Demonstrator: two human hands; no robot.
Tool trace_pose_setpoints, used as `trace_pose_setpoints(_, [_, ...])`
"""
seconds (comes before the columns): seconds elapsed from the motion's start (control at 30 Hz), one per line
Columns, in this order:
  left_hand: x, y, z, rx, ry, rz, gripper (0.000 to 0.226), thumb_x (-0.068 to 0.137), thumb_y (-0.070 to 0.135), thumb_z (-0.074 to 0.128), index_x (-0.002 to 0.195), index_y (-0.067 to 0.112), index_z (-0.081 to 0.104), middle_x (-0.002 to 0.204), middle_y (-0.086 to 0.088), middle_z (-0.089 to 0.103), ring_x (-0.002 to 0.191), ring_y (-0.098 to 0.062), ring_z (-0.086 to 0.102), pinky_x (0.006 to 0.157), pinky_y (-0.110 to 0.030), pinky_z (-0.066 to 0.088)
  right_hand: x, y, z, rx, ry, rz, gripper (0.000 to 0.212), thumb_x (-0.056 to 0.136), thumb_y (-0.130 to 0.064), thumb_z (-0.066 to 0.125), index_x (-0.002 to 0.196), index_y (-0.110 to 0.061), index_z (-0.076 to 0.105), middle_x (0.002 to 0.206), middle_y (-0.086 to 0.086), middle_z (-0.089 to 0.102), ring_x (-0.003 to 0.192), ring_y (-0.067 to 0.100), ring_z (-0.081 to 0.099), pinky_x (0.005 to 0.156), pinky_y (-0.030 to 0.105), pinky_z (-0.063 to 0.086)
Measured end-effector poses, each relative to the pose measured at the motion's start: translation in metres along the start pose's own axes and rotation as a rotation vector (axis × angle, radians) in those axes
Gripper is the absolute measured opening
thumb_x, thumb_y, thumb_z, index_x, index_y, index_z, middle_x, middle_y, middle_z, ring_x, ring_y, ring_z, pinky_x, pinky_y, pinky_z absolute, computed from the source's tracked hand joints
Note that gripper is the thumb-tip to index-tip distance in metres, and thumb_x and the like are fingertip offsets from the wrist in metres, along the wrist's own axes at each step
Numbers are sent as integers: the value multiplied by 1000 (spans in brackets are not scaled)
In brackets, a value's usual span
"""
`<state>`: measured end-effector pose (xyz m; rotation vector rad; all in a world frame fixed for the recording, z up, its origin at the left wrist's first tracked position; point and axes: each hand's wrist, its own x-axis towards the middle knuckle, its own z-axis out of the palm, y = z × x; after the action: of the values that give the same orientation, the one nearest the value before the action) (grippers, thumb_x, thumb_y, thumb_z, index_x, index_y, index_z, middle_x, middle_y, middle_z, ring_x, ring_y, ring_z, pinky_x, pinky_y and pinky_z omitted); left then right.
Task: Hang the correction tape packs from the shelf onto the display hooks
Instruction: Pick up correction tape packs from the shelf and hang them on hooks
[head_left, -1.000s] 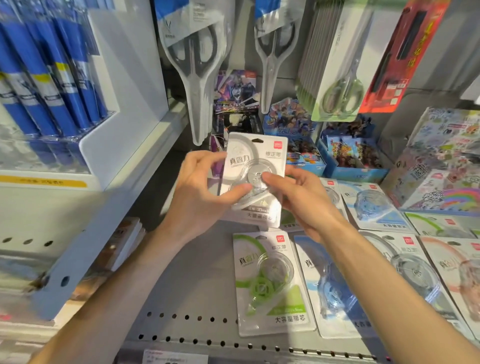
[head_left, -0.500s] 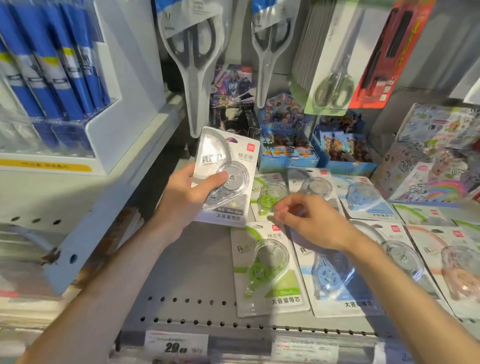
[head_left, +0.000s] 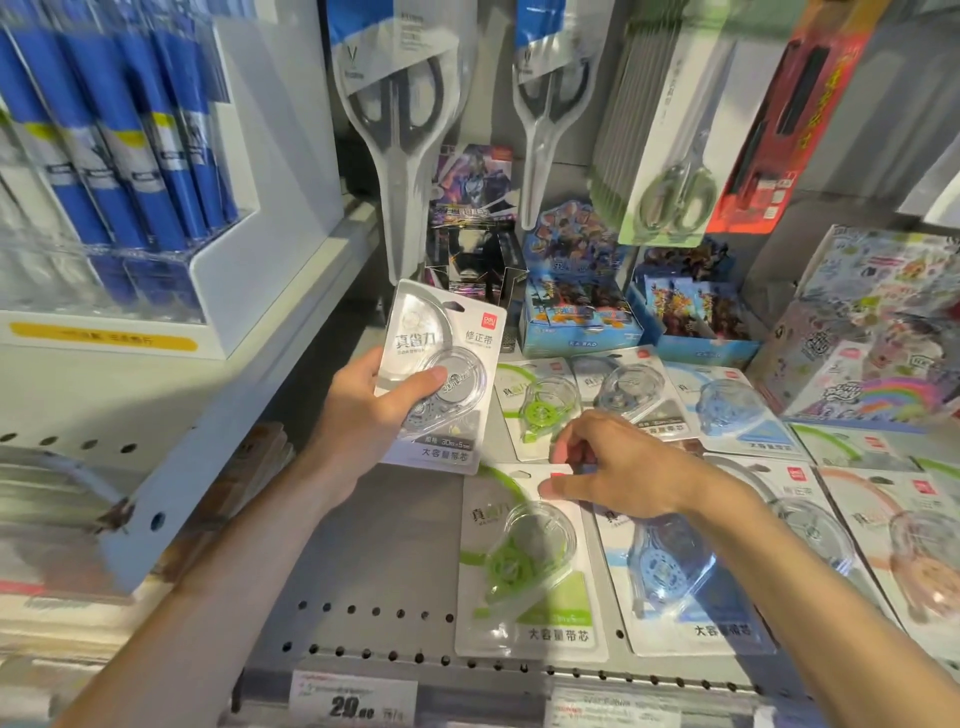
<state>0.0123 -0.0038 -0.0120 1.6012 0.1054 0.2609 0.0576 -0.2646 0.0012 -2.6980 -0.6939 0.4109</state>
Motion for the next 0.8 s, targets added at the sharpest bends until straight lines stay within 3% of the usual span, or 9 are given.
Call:
trace_pose_setpoints(0.1, [1, 0, 0, -7, 11, -6, 22, 91, 23, 77, 111, 27, 70, 104, 8, 81, 92, -14, 79, 73, -30, 65, 0, -1, -3, 53, -27, 20, 39, 84, -48, 81, 102, -17, 67, 99, 3, 68, 91, 16, 62, 85, 34, 53])
trace_pose_setpoints(0.23, [3, 1, 0, -17, 40, -26, 28, 90, 23, 78, 117, 22, 70, 107, 3, 81, 94, -18, 79, 80, -39, 64, 2, -2, -2, 250, -33, 28, 27, 84, -30, 86, 96, -19, 65, 87, -2, 63, 74, 13, 58, 72, 29, 50])
trace_pose_setpoints(0.37, [3, 0, -2, -18, 64, -34, 24, 90, 24, 78, 113, 24, 71, 105, 3, 81, 93, -19, 79, 80, -44, 64, 3, 1, -4, 535, -35, 77, 27, 85, -20, 85, 109, -15, 73, 86, 1, 57, 74, 16, 58, 71, 31, 46])
trace_pose_setpoints(0.53, [7, 4, -3, -67, 109, -19, 18, 91, 25, 77, 108, 25, 72, 100, 5, 82, 90, -18, 80, 74, -36, 65, 6, 10, -18, 845, -12, 99, 13, 95, -4, 71, 108, -5, 71, 89, 7, 76, 76, 15, 73, 73, 26, 60])
trace_pose_setpoints(0.63, [12, 8, -2, -98, 134, -6, 22, 91, 25, 77, 112, 21, 72, 103, 4, 81, 92, -19, 79, 73, -38, 65, 4, 19, -28, 1012, 102, 124, 10, 98, -2, 65, 105, -10, 69, 78, 3, 77, 66, 15, 70, 59, 27, 55])
trace_pose_setpoints(0.73, [14, 11, 3, -113, 96, -1, 23, 92, 22, 76, 114, 21, 70, 104, 5, 81, 92, -19, 79, 69, -35, 66, 1, 30, -39, 1034, 268, 116, 12, 98, -7, 67, 99, -17, 73, 78, 5, 76, 68, 18, 69, 64, 33, 56])
trace_pose_setpoints(0.8, [12, 11, 13, -116, 45, -19, 23, 92, 21, 76, 115, 22, 70, 105, 5, 81, 96, -21, 79, 76, -39, 66, 1, 33, -45, 1060, 361, 97, 11, 98, -10, 68, 103, -18, 73, 82, 10, 73, 70, 20, 69, 67, 35, 57])
